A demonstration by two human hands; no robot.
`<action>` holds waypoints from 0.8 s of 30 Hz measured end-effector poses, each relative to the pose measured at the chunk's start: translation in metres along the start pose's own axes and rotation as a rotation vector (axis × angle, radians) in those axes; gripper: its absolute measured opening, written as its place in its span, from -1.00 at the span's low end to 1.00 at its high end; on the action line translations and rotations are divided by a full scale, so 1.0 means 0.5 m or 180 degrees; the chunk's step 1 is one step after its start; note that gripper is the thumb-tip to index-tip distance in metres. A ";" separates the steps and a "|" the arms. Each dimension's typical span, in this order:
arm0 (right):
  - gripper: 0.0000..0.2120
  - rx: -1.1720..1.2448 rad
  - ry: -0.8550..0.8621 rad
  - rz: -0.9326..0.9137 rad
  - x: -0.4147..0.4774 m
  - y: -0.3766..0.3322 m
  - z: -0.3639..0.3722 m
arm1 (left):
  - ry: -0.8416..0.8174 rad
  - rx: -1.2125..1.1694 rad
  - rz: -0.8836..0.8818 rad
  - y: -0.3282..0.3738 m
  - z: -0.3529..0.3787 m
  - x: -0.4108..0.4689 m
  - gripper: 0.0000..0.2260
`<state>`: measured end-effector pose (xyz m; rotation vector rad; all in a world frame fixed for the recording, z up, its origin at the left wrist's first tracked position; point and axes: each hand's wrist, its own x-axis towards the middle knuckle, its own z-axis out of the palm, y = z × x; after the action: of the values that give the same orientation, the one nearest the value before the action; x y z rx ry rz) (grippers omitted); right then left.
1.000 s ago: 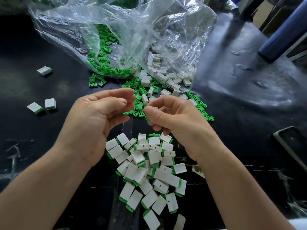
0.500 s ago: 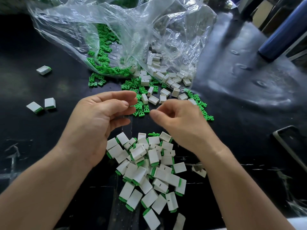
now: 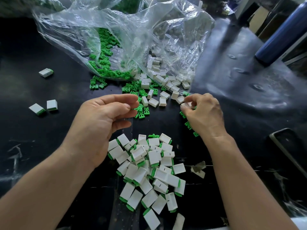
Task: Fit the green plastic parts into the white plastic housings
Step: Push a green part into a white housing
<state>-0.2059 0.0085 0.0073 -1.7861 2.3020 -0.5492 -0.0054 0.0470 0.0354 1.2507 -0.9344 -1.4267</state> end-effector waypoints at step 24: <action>-0.73 0.2158 -0.0092 -0.0636 -0.048 -0.052 -0.025 | -0.0124 0.0291 0.0084 -0.006 0.004 -0.003 -0.74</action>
<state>-0.1809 0.0285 0.0268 -1.6450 1.6246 -1.1557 -0.0082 0.0492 0.0332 1.2768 -1.0490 -1.4057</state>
